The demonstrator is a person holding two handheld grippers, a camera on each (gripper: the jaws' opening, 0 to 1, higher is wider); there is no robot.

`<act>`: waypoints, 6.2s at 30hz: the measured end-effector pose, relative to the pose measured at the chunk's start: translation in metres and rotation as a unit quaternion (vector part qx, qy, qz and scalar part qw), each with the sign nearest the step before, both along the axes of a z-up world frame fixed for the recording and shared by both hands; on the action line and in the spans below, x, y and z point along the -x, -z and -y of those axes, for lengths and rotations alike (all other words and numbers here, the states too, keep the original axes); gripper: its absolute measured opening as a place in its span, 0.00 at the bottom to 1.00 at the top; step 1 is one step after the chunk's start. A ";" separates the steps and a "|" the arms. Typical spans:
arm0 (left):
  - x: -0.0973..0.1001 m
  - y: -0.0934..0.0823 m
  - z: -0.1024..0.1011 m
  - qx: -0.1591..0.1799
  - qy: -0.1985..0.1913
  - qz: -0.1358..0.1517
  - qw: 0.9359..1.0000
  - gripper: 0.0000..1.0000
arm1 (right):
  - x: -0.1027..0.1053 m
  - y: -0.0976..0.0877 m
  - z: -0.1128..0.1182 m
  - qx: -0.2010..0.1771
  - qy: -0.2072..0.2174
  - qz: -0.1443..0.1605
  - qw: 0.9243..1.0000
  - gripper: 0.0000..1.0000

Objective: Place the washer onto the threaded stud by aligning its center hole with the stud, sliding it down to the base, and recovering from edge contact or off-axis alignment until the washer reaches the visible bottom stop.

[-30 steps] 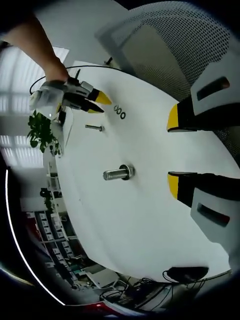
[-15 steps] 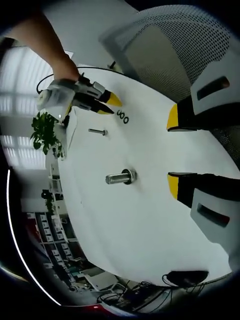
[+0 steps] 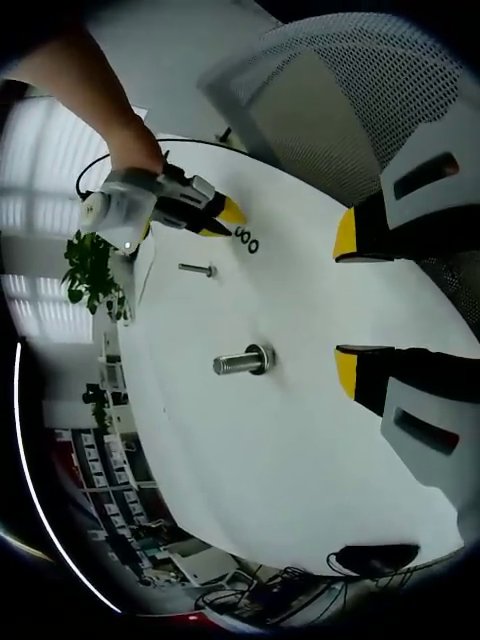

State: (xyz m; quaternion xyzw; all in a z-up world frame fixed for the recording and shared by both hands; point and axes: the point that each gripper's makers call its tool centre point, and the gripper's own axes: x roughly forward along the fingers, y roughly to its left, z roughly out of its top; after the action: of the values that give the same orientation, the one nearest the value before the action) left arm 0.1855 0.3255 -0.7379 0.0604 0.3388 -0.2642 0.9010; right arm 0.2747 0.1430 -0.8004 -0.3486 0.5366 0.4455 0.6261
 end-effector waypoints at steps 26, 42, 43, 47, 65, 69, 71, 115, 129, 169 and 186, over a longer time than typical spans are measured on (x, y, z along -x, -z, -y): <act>-0.001 -0.002 0.001 -0.003 0.003 0.008 1.000 0.31 | -0.003 0.001 -0.001 -0.002 -0.049 0.030 0.998 0.18; -0.002 -0.001 0.000 -0.013 0.003 0.008 1.000 0.31 | -0.004 0.002 -0.003 0.037 -0.069 0.027 0.997 0.15; -0.001 -0.001 0.000 -0.012 0.002 0.008 1.000 0.31 | -0.005 0.002 -0.004 0.036 -0.077 0.030 0.996 0.15; -0.001 0.001 0.000 -0.019 0.003 0.007 1.000 0.31 | -0.005 0.002 -0.003 0.040 -0.066 0.034 0.996 0.15; -0.002 0.000 -0.003 -0.023 -0.002 0.010 1.000 0.31 | -0.006 0.002 -0.003 0.017 -0.040 0.037 0.998 0.14; -0.003 -0.001 -0.004 -0.023 -0.003 0.011 1.000 0.31 | -0.004 0.000 -0.004 0.026 -0.070 0.051 0.996 0.14; -0.002 0.000 -0.004 -0.026 -0.003 0.010 1.000 0.31 | -0.005 0.000 -0.003 0.023 -0.054 0.044 0.997 0.14; -0.004 -0.004 -0.001 -0.011 -0.002 0.017 1.000 0.31 | -0.076 -0.070 -0.011 -0.031 -0.003 0.103 0.994 0.14; -0.004 -0.004 -0.002 -0.012 -0.002 0.017 1.000 0.31 | -0.081 -0.062 -0.015 -0.020 -0.010 0.094 0.995 0.14; -0.003 0.001 -0.006 -0.015 -0.008 0.006 1.000 0.30 | -0.082 -0.009 -0.015 0.011 -0.014 0.047 0.999 0.15; -0.003 0.002 -0.005 -0.015 -0.006 0.004 1.000 0.30 | -0.082 -0.008 -0.013 0.009 0.002 0.053 0.999 0.19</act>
State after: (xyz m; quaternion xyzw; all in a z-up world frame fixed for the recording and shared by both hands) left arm 0.1888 0.3300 -0.7395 0.0728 0.3391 -0.2533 0.9031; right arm 0.3567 0.1564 -0.7922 -0.3759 0.5071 0.4202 0.6519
